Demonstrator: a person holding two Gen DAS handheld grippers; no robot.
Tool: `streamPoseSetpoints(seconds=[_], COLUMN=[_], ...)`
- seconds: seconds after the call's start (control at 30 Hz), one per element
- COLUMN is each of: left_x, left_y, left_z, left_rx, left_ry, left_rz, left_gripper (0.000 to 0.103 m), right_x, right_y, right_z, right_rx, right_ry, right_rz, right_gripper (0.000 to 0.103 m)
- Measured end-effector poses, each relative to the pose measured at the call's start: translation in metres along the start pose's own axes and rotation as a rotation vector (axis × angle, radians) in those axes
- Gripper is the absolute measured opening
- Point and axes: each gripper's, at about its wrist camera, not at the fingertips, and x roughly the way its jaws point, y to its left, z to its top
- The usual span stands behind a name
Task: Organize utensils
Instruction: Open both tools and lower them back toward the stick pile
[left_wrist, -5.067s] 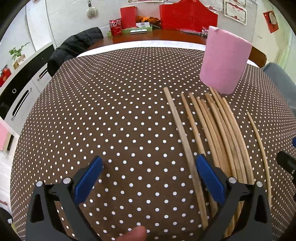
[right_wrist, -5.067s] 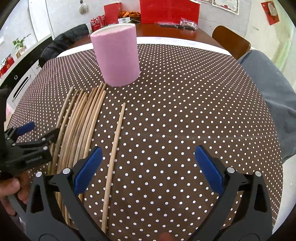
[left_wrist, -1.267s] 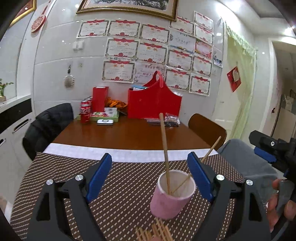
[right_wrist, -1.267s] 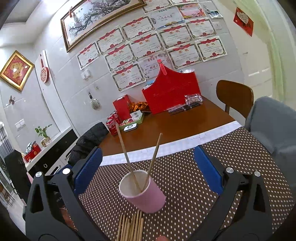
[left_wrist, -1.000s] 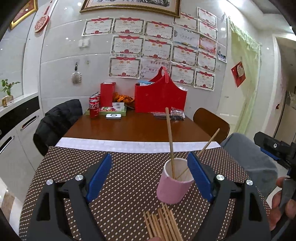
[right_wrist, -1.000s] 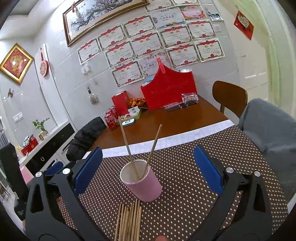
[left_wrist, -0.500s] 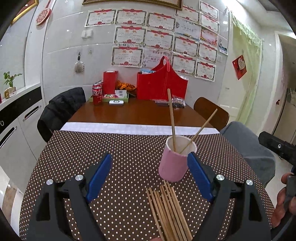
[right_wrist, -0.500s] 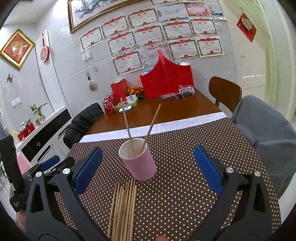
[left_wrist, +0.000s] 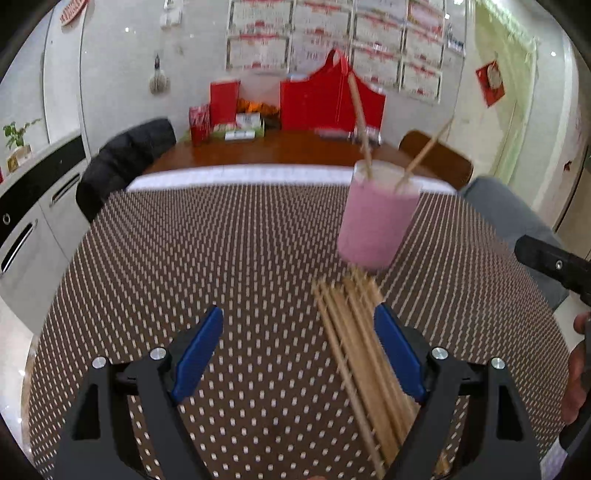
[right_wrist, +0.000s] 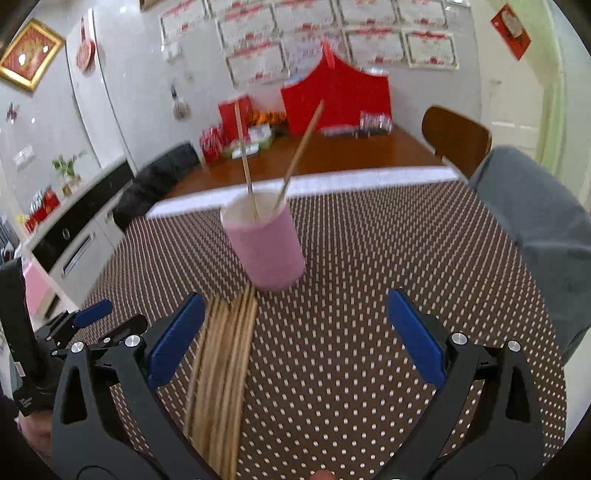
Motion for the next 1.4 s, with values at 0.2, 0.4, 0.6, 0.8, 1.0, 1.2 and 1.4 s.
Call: streamPoseSetpoints(seconds=[0.2, 0.4, 0.6, 0.8, 1.0, 1.2, 1.4], left_x=[0.024, 0.043, 0.045, 0.043, 0.045, 0.046, 0.045], left_y=[-0.004, -0.012, -0.014, -0.013, -0.009, -0.007, -0.009], left_z=[-0.026, -0.044, -0.049, -0.05, -0.05, -0.048, -0.048], left_rx=[0.035, 0.072, 0.094, 0.104, 0.089, 0.075, 0.097], left_ry=[0.105, 0.17, 0.159, 0.149, 0.151, 0.153, 0.154], left_rz=[0.024, 0.032, 0.024, 0.029, 0.018, 0.016, 0.018], left_gripper=[0.083, 0.083, 0.083, 0.083, 0.083, 0.083, 0.083], right_x=[0.025, 0.051, 0.073, 0.087, 0.093, 0.106, 0.106], right_y=[-0.002, 0.002, 0.017, 0.023, 0.025, 0.036, 0.022], right_z=[-0.021, -0.042, -0.058, -0.07, -0.073, -0.071, -0.068], right_rx=[-0.017, -0.06, -0.139, -0.196, -0.221, -0.277, -0.257], right_ry=[0.091, 0.202, 0.278, 0.31, 0.313, 0.316, 0.32], right_rz=[-0.009, 0.0, 0.018, -0.016, -0.025, -0.056, -0.07], right_gripper=[0.097, 0.097, 0.097, 0.097, 0.097, 0.097, 0.097])
